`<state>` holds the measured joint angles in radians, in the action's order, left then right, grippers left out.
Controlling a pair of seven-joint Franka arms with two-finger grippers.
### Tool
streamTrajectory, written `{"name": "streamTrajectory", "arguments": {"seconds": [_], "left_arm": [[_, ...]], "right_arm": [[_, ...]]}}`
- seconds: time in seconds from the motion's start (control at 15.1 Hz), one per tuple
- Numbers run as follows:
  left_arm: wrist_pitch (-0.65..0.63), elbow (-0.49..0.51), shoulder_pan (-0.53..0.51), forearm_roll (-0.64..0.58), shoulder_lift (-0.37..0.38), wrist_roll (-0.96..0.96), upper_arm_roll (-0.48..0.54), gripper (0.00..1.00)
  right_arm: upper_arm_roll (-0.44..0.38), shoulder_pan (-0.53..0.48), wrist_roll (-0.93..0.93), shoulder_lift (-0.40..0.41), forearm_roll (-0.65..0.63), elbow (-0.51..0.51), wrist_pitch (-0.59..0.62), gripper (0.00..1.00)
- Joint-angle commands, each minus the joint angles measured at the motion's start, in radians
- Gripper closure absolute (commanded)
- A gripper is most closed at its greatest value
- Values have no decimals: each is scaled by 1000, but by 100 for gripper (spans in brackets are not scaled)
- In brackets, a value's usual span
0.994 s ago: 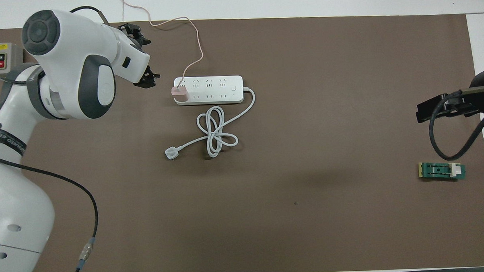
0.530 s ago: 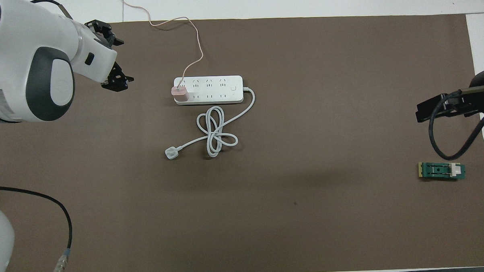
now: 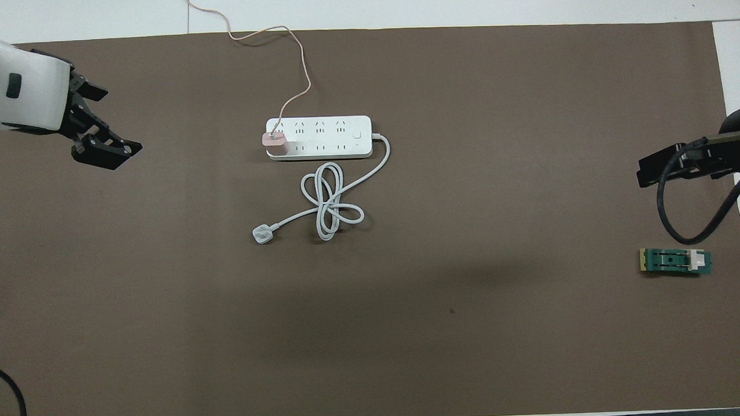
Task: Plug charger into power strip
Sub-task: 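Open the left gripper and draw it back from the power strip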
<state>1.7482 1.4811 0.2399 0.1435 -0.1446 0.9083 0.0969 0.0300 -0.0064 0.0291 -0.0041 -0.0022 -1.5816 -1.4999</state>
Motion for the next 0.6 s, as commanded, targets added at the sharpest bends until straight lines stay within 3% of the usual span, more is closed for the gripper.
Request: {"name": "streamTrajectory", "arguments": {"seconds": [0.0, 0.2, 0.33, 0.53], "left_arm": [[-94, 18, -20, -51, 60, -196, 12, 0], [-209, 16, -42, -58, 69, -449, 49, 0], [-263, 18, -53, -58, 120, -667, 92, 0], [-263, 27, -53, -58, 160, -836, 98, 0]], "right_arm": [[5, -17, 17, -22, -4, -29, -14, 0], [7, -17, 17, -22, -30, -29, -17, 0], [7, -17, 17, -22, -30, -29, -14, 0], [7, -17, 18, -22, -30, -28, -11, 0]]}}
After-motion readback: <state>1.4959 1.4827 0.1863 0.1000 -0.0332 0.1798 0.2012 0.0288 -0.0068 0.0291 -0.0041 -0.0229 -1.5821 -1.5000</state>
